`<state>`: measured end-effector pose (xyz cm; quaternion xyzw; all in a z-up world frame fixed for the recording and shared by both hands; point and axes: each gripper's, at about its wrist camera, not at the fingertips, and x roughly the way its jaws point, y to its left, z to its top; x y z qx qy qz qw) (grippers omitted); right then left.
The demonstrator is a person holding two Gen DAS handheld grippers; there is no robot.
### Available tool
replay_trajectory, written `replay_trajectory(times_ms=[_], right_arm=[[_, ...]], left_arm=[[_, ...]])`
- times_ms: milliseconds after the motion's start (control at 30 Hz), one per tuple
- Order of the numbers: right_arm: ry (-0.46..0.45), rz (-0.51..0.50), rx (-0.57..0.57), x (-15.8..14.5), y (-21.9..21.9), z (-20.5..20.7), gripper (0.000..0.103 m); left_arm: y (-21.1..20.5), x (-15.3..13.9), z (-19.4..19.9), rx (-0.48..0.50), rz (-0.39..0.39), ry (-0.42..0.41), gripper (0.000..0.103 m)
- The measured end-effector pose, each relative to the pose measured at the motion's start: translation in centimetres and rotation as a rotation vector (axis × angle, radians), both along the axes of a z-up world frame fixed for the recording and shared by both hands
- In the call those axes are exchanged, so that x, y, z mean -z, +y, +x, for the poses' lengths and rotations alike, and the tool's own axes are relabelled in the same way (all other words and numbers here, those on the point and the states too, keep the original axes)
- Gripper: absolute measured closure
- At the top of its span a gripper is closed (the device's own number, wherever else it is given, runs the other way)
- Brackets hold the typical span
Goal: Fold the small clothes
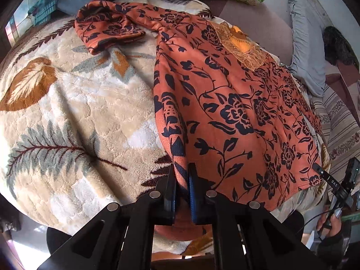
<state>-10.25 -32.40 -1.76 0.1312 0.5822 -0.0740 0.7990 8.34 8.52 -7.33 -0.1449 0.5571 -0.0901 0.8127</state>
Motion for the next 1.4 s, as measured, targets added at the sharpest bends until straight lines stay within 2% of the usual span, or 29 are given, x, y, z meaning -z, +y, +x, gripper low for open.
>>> replay_trajectory(times_ms=[67, 167, 233, 300, 333, 367, 400, 433, 467, 533, 600, 633, 667, 700, 800, 867, 967, 1067, 1167, 1267, 1300, 1367, 1400], right_arm=[[0.000, 0.003, 0.020, -0.6, -0.4, -1.2, 0.099], [0.094, -0.004, 0.096, 2.3, -2.4, -2.8, 0.098], [0.090, 0.051, 0.159, 3.2, -3.6, -3.4, 0.097], [0.027, 0.089, 0.202, 2.3, -4.3, -3.3, 0.090], [0.005, 0.105, 0.209, 2.0, -4.5, -2.8, 0.086], [-0.005, 0.122, 0.210, 1.9, -4.8, -2.2, 0.067], [-0.009, 0.122, 0.213, 2.1, -5.0, -1.4, 0.043], [-0.009, 0.107, 0.215, 2.4, -5.2, -0.7, 0.036], [-0.005, 0.090, 0.215, 2.9, -5.3, 0.1, 0.036], [0.011, 0.104, 0.210, 4.4, -5.4, 1.6, 0.036], [0.027, 0.107, 0.206, 5.9, -5.3, 2.7, 0.045], [0.028, 0.094, 0.184, 6.2, -4.9, 3.1, 0.056], [0.031, 0.101, 0.151, 6.1, -4.4, 3.7, 0.101], [0.018, 0.109, 0.134, 5.3, -3.9, 3.7, 0.099], [-0.097, 0.044, 0.097, 1.1, -3.0, 2.4, 0.099], [-0.051, 0.036, 0.155, 1.7, -4.7, 0.9, 0.099], [0.078, 0.042, 0.209, 5.5, -6.2, -0.5, 0.099], [0.017, 0.087, 0.237, 4.4, -6.2, -0.8, 0.090], [-0.034, 0.104, 0.230, 2.5, -6.8, -0.4, 0.086], [-0.106, 0.101, 0.306, 0.2, -10.2, -0.1, 0.071], [-0.131, 0.097, 0.354, -0.5, -12.1, -0.1, 0.069], [-0.181, 0.087, 0.476, -1.8, -16.6, -0.3, 0.069], [-0.203, 0.082, 0.542, -2.3, -19.1, -0.6, 0.068]], left_arm=[[1.0, 0.0, -0.2, -0.014, 0.061, -0.010, 0.095], [1.9, 3.3, 0.9, -0.048, 0.147, 0.076, 0.095], [2.9, 4.8, 1.4, -0.066, 0.098, 0.121, 0.095], [3.2, 4.3, 1.6, -0.066, 0.064, 0.083, 0.095], [3.2, 3.9, 2.0, -0.055, 0.059, 0.058, 0.092], [3.1, 3.5, 2.5, -0.042, 0.054, 0.037, 0.084], [3.1, 3.4, 3.4, -0.034, 0.056, 0.021, 0.077], [3.0, 3.5, 4.1, -0.035, 0.064, 0.009, 0.058], [2.8, 3.8, 4.9, -0.041, 0.072, 0.005, 0.044], [2.2, 4.7, 6.2, -0.048, 0.063, 0.023, 0.042], [1.3, 5.5, 6.5, -0.044, 0.029, 0.077, 0.045], [0.0, 5.5, 6.1, -0.044, 0.020, 0.096, 0.052], [-0.4, 5.7, 6.3, -0.039, 0.018, 0.103, 0.065], [-0.8, 5.6, 6.4, -0.028, 0.028, 0.102, 0.067], [-1.6, 4.7, 6.3, -0.011, 0.078, 0.054, 0.067], [-1.7, 5.2, 6.3, -0.017, 0.120, 0.047, 0.067], [-1.6, 7.4, 6.8, -0.044, 0.132, 0.124, 0.067], [-1.5, 7.0, 6.6, -0.045, 0.115, 0.107, 0.067], [-1.8, 4.9, 6.8, -0.034, 0.089, 0.053, 0.067], [-3.2, 2.2, 8.1, -0.021, 0.087, -0.022, 0.062], [-4.0, 1.6, 8.7, -0.010, 0.091, -0.038, 0.060], [-6.1, 0.9, 10.0, 0.010, 0.107, -0.055, 0.048], [-6.7, 0.7, 10.6, 0.014, 0.122, -0.059, 0.047]])
